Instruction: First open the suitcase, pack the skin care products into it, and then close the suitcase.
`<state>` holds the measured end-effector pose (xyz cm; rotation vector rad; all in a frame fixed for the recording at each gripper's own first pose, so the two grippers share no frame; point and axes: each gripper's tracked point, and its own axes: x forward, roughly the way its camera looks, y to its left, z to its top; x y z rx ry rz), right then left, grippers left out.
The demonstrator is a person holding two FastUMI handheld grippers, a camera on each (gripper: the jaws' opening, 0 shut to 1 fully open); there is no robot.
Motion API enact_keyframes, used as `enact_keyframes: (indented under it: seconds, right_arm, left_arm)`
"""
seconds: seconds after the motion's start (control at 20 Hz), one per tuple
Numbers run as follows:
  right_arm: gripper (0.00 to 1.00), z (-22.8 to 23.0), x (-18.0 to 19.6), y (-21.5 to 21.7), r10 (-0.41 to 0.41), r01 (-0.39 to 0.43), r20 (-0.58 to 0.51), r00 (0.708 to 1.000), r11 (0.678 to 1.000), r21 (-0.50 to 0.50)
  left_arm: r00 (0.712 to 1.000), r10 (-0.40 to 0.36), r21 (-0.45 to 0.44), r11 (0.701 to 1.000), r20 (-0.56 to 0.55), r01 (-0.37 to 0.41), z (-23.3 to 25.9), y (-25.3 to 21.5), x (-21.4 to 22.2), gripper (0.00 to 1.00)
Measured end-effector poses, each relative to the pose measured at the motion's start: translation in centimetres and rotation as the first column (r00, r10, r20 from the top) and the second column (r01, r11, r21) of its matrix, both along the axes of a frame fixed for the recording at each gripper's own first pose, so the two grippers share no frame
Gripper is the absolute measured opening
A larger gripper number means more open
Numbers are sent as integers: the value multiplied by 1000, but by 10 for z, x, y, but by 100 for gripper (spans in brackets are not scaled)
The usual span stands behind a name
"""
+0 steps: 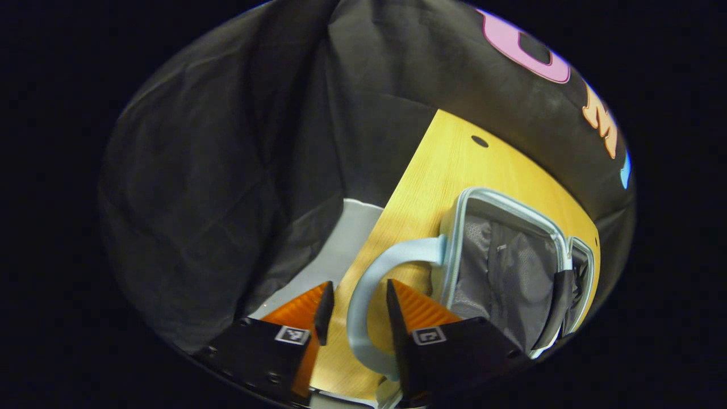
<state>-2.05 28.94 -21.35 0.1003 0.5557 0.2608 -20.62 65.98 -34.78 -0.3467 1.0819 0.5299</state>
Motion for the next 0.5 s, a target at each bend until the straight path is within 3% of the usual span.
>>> enact_keyframes:
  seconds: [0.1,0.3,0.5]
  right_arm:
    - [98,6,3,-3,-15,15,22,1000,1000,-3]
    - [98,28,12,-14,-12,16,110,994,999,-42]
    - [98,44,11,-19,31,-20,172,985,998,-63]
  left_arm:
    - [1000,-4,12,1000,1,4,2,-3,5,12]
    - [999,-21,66,998,28,19,27,-9,8,3]
    - [993,-17,107,994,115,5,83,-18,15,2]
